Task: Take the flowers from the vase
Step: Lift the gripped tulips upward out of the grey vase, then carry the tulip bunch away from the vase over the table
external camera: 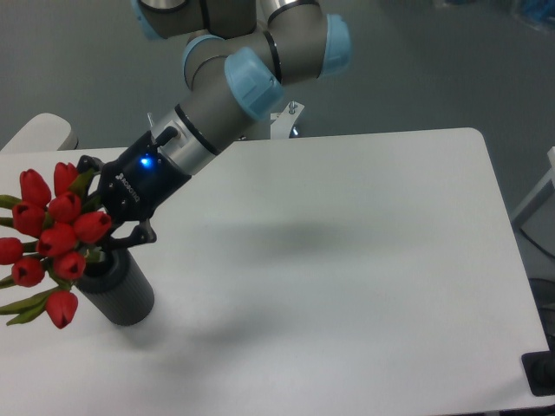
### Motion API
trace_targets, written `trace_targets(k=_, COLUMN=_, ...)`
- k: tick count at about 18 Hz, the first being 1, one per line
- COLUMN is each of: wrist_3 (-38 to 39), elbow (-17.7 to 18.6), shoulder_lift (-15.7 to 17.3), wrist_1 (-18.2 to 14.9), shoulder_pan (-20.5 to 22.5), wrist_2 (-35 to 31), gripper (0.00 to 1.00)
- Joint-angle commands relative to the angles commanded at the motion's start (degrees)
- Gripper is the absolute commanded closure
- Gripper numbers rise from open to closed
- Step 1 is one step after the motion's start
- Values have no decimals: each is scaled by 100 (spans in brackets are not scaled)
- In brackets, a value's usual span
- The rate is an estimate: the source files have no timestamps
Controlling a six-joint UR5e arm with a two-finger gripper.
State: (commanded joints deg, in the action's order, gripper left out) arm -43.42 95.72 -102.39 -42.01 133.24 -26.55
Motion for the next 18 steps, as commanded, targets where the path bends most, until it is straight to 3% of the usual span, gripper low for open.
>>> trace_targets(k=11, wrist_3=326, elbow=-765, shoulder_lift=-140, wrist_1=-9, shoulder_pan=579, wrist_2=475, gripper=67)
trace_targets(k=18, wrist_3=-217, elbow=-1152, shoulder_lift=-851, wrist_1=0, shoulder_pan=1186, wrist_2=475, gripper=67)
